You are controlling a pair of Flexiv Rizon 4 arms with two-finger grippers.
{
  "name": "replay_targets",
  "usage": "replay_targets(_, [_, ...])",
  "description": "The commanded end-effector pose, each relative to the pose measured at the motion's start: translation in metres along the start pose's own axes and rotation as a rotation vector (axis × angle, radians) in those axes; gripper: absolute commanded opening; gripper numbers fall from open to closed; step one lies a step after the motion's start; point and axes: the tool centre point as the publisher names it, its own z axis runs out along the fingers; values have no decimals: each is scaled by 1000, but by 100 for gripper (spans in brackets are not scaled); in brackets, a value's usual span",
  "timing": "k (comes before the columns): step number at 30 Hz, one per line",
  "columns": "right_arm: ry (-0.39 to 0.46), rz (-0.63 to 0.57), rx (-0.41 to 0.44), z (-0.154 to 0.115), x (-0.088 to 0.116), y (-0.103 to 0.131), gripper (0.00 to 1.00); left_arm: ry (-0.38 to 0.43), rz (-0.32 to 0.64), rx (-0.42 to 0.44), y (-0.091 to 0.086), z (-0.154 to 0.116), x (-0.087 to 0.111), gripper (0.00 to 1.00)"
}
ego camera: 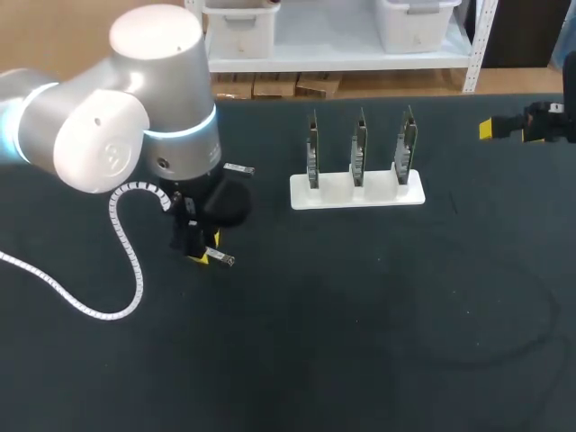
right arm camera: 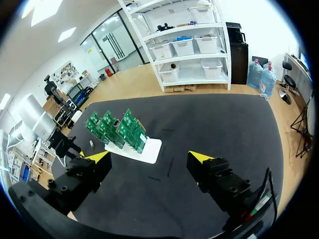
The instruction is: Pick up the optical module with the left hand, and insert it into the network port with the right hand.
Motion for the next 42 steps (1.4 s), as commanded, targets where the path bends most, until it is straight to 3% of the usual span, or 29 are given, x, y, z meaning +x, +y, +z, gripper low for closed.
replay_targets(1, [0,0,0,0,0,0,100,6,-4,-3,-2,3,1,0])
replay_targets(8, [0,0,0,0,0,0,100,-53,-115,-61,-5,-18,4,0])
replay_targets(17, [0,0,0,0,0,0,100,-174,-222,-265,3,-83,0,0])
replay_targets(25, [0,0,0,0,0,0,100,-278,-197,-453,17,-132,-18,0])
replay_targets(32, [0,0,0,0,0,0,100,-364,-228,-550,32,-161,-26,0])
replay_targets(38, [0,0,0,0,0,0,100,-418,-234,-615,43,-177,-28,0])
replay_targets(42, [0,0,0,0,0,0,100,-370,-205,-570,45,-182,-28,0])
